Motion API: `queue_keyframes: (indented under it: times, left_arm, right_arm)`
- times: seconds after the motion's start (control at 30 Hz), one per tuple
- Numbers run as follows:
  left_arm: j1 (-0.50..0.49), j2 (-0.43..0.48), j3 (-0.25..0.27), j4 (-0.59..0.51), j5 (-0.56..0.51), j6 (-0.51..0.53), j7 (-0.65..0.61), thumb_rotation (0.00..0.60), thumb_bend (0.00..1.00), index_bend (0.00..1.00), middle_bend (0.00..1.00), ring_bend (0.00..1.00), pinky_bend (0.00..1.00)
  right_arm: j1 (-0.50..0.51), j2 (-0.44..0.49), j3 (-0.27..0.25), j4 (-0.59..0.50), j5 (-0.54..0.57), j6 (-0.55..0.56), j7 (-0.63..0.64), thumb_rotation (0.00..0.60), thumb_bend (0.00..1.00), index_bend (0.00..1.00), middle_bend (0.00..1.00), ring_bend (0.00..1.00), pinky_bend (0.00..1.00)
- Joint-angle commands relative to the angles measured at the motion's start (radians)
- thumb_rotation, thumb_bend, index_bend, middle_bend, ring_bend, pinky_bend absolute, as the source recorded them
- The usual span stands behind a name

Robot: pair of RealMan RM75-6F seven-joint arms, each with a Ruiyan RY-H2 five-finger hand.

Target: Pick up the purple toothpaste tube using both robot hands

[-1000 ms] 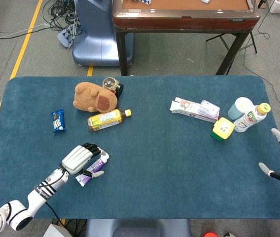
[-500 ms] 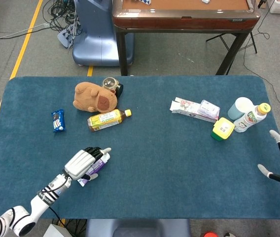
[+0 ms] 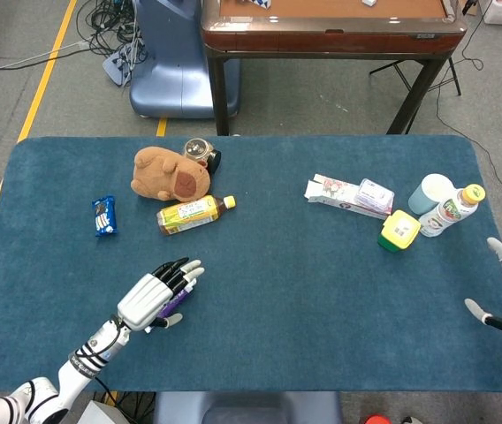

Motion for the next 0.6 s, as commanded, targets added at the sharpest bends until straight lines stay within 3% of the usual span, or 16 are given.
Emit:
queue_keyframes:
  times: [0.03, 0.27, 0.6]
  left_arm:
    - [0.006, 0.004, 0.021, 0.008, 0.02, 0.009, 0.0, 0.6, 0.18, 0.0, 0.0, 0.0, 0.09]
    - [0.011, -0.026, 0.03, 0.057, 0.032, 0.019, 0.012, 0.6, 0.18, 0.0, 0.0, 0.0, 0.06]
    - [-0.001, -0.134, 0.039, 0.244, 0.079, 0.068, -0.032, 0.6, 0.18, 0.0, 0.0, 0.0, 0.06]
  right_arm:
    - [0.0, 0.0, -0.001, -0.002, 0.001, -0.004, -0.002, 0.6, 0.04, 0.12, 0.24, 0.15, 0.21]
    - [0.0, 0.002, 0.0, -0.01, -0.005, -0.001, -0.008, 0.6, 0.04, 0.12, 0.24, 0.15, 0.21]
    - [-0.008, 0.007, -0.003, -0.021, -0.003, 0.002, -0.016, 0.6, 0.04, 0.12, 0.24, 0.15, 0.21]
